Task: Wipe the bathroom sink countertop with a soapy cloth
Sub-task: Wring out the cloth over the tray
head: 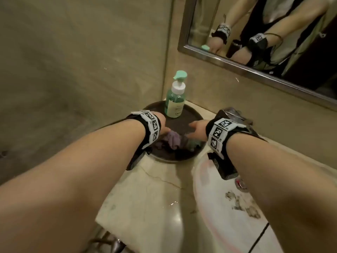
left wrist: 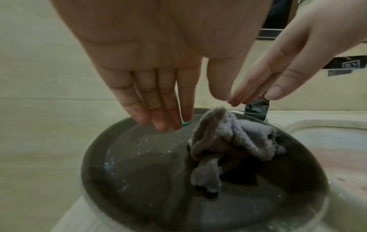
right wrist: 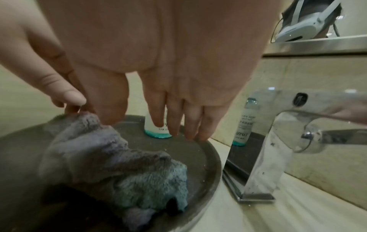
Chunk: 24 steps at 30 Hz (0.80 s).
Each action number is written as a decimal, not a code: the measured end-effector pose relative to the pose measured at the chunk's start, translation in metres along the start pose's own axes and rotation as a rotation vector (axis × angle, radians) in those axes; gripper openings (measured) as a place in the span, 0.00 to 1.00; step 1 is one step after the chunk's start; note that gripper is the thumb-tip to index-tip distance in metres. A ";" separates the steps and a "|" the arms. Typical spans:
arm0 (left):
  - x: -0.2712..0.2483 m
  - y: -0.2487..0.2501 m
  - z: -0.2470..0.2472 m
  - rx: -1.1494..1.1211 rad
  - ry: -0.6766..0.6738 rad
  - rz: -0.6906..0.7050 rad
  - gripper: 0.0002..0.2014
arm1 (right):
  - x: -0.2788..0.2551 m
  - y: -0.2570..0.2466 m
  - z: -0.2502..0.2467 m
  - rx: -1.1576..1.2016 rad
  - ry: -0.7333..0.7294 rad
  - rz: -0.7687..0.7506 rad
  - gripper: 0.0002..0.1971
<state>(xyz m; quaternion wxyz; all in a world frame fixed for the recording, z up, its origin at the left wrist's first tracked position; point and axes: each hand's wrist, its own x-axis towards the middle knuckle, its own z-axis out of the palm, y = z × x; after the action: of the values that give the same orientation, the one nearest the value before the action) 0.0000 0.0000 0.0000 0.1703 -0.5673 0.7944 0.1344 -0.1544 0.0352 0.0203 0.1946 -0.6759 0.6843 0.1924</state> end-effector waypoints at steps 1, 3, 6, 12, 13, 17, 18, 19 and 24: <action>0.005 -0.002 0.002 -0.001 -0.040 0.007 0.28 | 0.003 -0.003 0.001 0.013 -0.031 0.011 0.35; 0.014 -0.004 0.007 -0.027 -0.064 0.024 0.29 | 0.010 -0.006 0.003 0.037 -0.050 0.019 0.34; 0.019 -0.003 0.012 -0.030 -0.096 0.095 0.27 | 0.016 -0.012 0.006 0.046 -0.075 0.016 0.32; 0.017 0.001 0.004 -0.098 -0.086 0.182 0.16 | 0.023 -0.014 0.009 -0.026 -0.114 0.005 0.24; 0.018 0.001 0.002 -0.123 -0.078 0.190 0.15 | 0.024 -0.013 0.009 -0.030 -0.109 0.003 0.23; 0.019 0.003 -0.008 -0.265 -0.016 0.206 0.13 | 0.025 -0.008 0.007 0.013 -0.055 0.024 0.24; 0.019 0.005 -0.012 -0.312 0.008 0.207 0.13 | 0.023 -0.007 0.005 0.028 -0.047 0.030 0.25; 0.018 0.006 -0.015 -0.354 0.029 0.209 0.13 | 0.022 -0.005 0.004 0.042 -0.042 0.034 0.25; 0.011 0.015 -0.031 -0.451 0.114 0.249 0.12 | 0.013 0.008 -0.004 0.173 0.011 0.049 0.24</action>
<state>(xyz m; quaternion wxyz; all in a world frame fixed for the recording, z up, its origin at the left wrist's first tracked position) -0.0216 -0.0169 0.0238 -0.0234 -0.4953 0.8164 0.2959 -0.1629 0.0219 0.0172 0.2439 -0.6406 0.7158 0.1334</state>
